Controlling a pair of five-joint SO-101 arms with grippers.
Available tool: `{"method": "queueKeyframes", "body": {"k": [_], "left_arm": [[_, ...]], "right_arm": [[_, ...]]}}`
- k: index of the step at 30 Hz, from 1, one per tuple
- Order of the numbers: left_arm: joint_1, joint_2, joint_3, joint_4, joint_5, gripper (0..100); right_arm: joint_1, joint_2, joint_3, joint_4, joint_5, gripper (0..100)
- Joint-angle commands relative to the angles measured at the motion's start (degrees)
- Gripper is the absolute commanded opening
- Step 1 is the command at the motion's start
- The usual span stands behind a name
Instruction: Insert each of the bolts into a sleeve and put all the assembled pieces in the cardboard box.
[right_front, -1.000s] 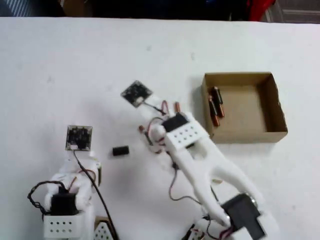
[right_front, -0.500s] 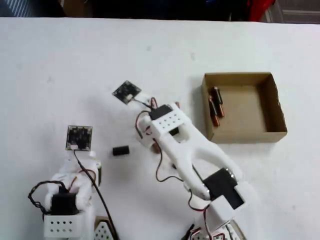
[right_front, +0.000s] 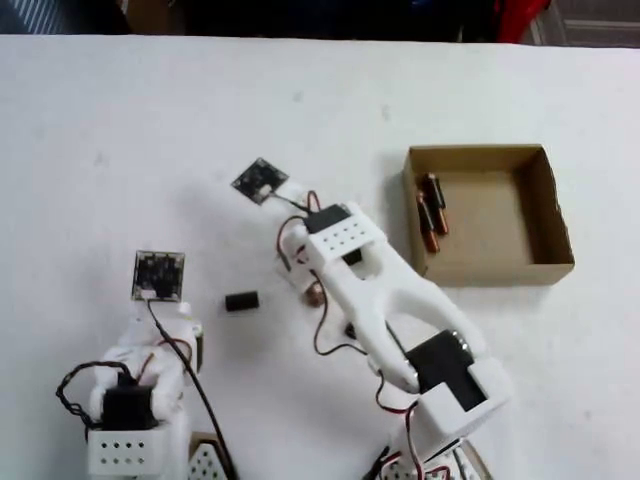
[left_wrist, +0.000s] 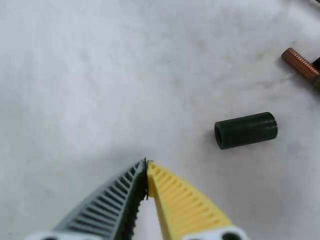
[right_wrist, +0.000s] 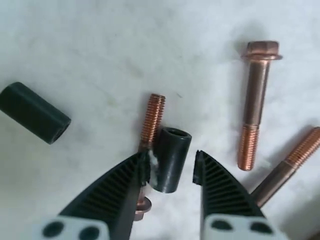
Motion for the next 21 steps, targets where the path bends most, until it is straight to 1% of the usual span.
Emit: {"method": "queueKeyframes", "body": {"k": [1, 6, 11, 14, 21], "left_arm": [[0.0, -0.5, 0.0, -1.4, -0.4, 2], [0.0, -0.5, 0.0, -1.4, -0.4, 2], [0.0, -0.5, 0.0, -1.3, -0.4, 2], [0.0, -0.5, 0.0, -1.3, -0.4, 2], [0.0, -0.5, 0.0, -1.3, -0.4, 2]], "right_arm": [[0.7, -0.5, -2.6, 0.2, 0.2, 12.7], [0.8, 2.0, -3.6, 0.1, 0.2, 12.7], [0.9, 7.2, -9.1, 4.1, 0.0, 12.7], [1.2, 7.7, -9.8, 4.3, -1.5, 12.7], [1.2, 8.4, -9.8, 4.2, -1.9, 12.7]]}}
